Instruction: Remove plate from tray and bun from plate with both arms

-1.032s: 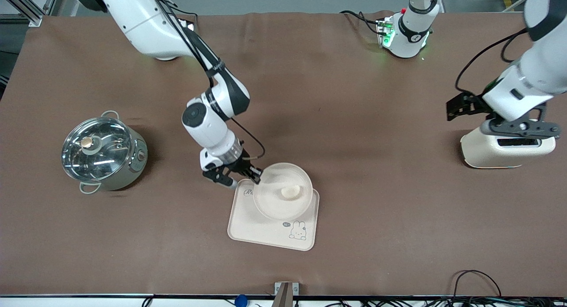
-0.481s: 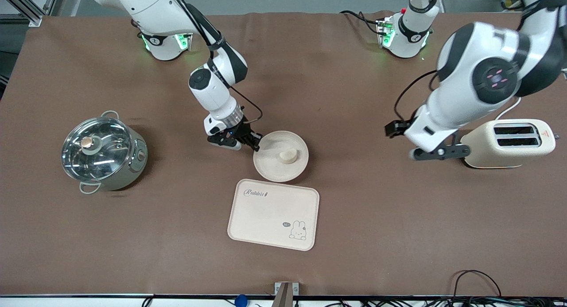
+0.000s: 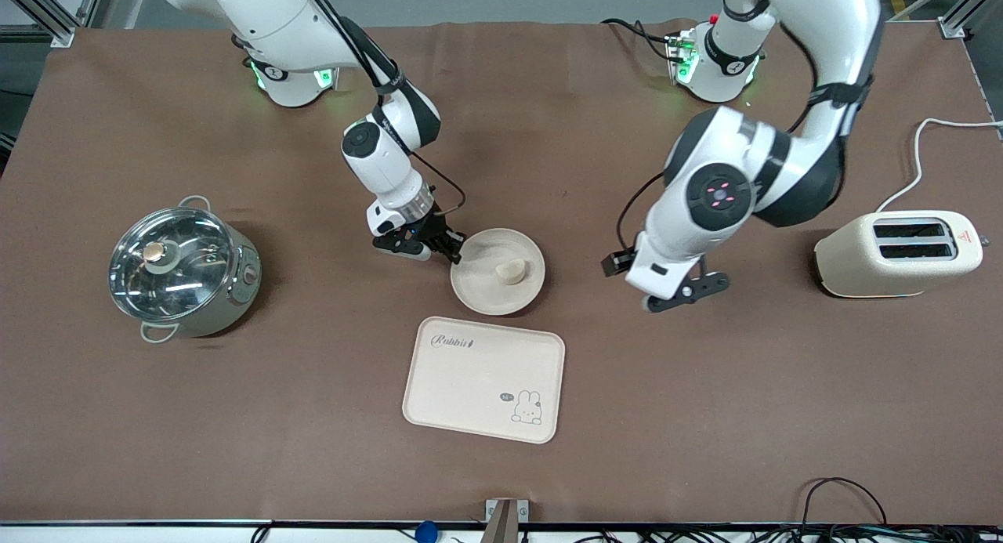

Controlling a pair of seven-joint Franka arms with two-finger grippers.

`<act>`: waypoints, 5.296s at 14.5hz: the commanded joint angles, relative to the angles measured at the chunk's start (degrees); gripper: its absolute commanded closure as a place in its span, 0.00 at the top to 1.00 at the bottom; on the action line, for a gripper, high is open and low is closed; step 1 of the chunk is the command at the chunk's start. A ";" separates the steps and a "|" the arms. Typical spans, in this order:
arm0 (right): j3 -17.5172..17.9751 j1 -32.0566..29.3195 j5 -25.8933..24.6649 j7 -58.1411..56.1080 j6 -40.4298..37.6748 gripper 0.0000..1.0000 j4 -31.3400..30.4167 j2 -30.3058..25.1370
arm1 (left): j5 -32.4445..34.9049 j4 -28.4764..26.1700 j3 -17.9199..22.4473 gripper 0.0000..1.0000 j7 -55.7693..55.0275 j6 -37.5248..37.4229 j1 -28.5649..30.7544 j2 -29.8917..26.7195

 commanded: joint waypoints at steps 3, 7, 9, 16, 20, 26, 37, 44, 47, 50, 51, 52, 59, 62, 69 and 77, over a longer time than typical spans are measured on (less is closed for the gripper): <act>0.23 0.71 0.99 0.23 1.18 0.03 -2.08 -0.62 | -0.83 1.28 -0.03 1.00 -13.08 7.50 -3.90 4.97; 0.40 1.41 0.99 6.55 1.09 0.42 -1.55 -1.50 | -0.83 4.61 0.06 1.00 -22.40 10.06 -7.59 9.28; 0.40 1.24 0.99 7.09 0.92 0.59 -1.37 -3.16 | -0.83 6.11 0.06 1.00 -27.14 11.90 -8.82 11.39; -0.12 -5.24 0.99 6.83 -24.60 0.85 6.86 -17.13 | -0.56 6.73 0.15 1.00 -39.99 24.64 -13.04 17.80; -0.30 -12.81 0.29 3.07 -40.38 1.00 15.76 -20.30 | -0.21 6.73 0.50 0.99 -47.28 26.59 -15.33 20.18; -0.30 -29.75 0.29 -15.03 -65.28 1.00 27.24 -25.94 | -0.12 6.03 0.85 1.00 -53.44 26.24 -16.91 21.32; -0.56 -43.58 -11.91 -44.75 -85.99 1.00 38.00 -31.02 | -0.03 6.20 1.12 0.46 -54.24 24.04 -16.83 22.38; -1.71 -44.55 -14.13 -45.47 -94.27 1.00 37.65 -33.93 | 0.14 7.43 1.73 0.41 -53.54 14.03 -14.55 16.85; -1.09 -43.94 -13.87 -45.12 -96.47 1.00 37.74 -34.37 | 3.29 7.96 1.82 0.41 -48.90 10.00 -9.64 13.86; -1.53 -44.28 -12.55 -45.38 -96.56 1.00 37.91 -34.37 | 3.92 7.26 1.91 0.41 -38.18 5.59 -4.19 12.89; -1.70 -44.46 -12.55 -45.38 -96.56 1.00 37.91 -34.29 | 3.92 7.00 1.91 0.41 -36.07 5.49 -2.08 12.89; -1.70 -44.46 -12.55 -45.38 -96.64 1.00 37.83 -34.20 | 4.62 6.04 1.91 0.41 -33.26 5.49 0.20 12.89; -3.64 -39.36 -12.55 -45.29 -96.03 1.00 37.83 -34.11 | 9.99 -0.20 1.73 0.44 -18.74 9.79 13.13 14.65; -6.60 -34.82 -12.63 -44.68 -96.47 1.00 38.00 -34.11 | 9.99 -1.88 1.56 0.57 -17.85 11.91 14.46 15.17; -15.41 -27.76 -12.37 -44.76 -99.19 1.00 38.00 -34.37 | 9.90 -0.66 1.12 1.00 -14.10 11.30 15.52 11.67; -13.58 -31.18 -10.63 -45.46 -99.37 1.00 37.91 -34.28 | 9.37 3.55 1.12 1.00 10.24 -2.56 17.28 -4.15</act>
